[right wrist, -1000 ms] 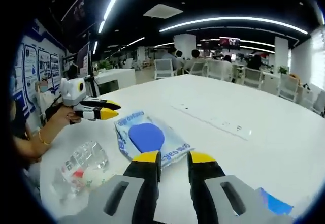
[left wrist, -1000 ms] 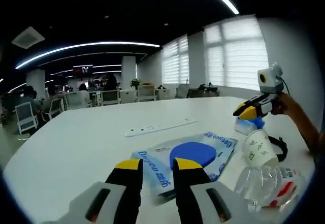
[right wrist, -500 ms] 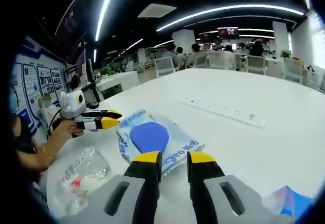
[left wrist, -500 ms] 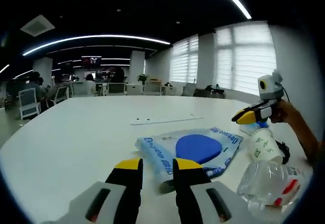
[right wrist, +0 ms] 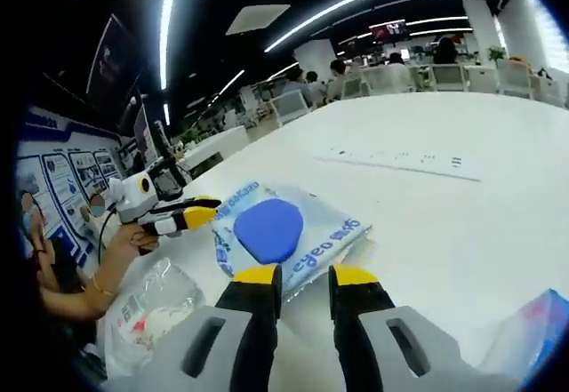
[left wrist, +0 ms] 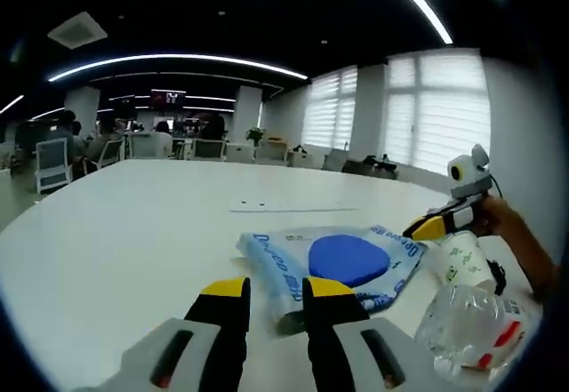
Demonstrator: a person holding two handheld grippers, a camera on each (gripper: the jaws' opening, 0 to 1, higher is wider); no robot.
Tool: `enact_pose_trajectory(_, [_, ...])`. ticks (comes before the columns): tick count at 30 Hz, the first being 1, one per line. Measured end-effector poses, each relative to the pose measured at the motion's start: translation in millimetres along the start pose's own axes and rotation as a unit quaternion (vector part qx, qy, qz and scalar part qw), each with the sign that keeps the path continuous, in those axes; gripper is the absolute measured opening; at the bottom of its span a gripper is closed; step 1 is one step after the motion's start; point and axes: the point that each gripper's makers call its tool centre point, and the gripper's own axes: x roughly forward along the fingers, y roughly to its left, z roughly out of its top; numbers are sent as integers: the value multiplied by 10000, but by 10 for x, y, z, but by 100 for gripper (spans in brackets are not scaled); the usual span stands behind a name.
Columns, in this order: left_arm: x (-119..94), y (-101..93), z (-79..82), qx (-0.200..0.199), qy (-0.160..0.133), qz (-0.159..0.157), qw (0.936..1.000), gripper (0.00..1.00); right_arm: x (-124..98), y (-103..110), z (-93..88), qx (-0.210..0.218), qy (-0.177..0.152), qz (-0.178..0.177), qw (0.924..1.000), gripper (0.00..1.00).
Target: Arrange the tabletop items into an orderly group along one side of the table until the central work area is clear of visible clutter.
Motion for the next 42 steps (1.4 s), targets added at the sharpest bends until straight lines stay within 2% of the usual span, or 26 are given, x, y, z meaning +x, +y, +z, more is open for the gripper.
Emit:
enact_pose_trajectory(9, [19, -29, -64, -124, 20, -13, 9999, 19, -30, -39, 14, 228, -49, 6, 9997, 15])
enact_pose_trajectory(12, [13, -26, -68, -270, 5, -30, 9996, 19, -47, -53, -9, 224, -25, -29, 9997, 16])
enact_pose_trajectory(15, [14, -40, -81, -249, 27, -42, 9997, 18, -31, -55, -19, 294, -64, 49, 9995, 21])
enact_pose_trajectory(19, [40, -41, -90, -211, 58, -80, 9997, 15, 27, -17, -59, 451, -18, 177, 9988, 20])
enact_pose_trajectory(23, [64, -55, -81, -156, 42, -49, 9999, 10, 43, 11, -28, 518, -54, 240, 9984, 16])
enact_pose_trajectory(26, [73, -50, -91, -239, 58, -23, 9997, 8, 40, 4, -27, 513, -68, 224, 9984, 12])
enact_pose_trajectory(27, [69, -47, -97, -430, 17, -35, 9991, 6, 43, 8, -39, 639, -52, 231, 9977, 12])
enact_pose_trajectory(28, [70, -49, -95, -455, 13, -40, 9990, 5, 43, 9, -40, 651, -50, 233, 9976, 10])
enact_pose_trajectory(30, [70, -50, -89, -410, 18, -41, 9991, 3, 28, 11, -35, 783, -63, 227, 9967, 6])
enact_pose_trajectory(33, [62, -120, -71, -187, 0, -99, 9998, 1, 21, 13, -43, 737, -4, 145, 9972, 2])
enact_pose_trajectory(42, [49, -196, 15, -86, -75, -261, 9996, 1, -41, -19, 83, 651, -165, -22, 9977, 0])
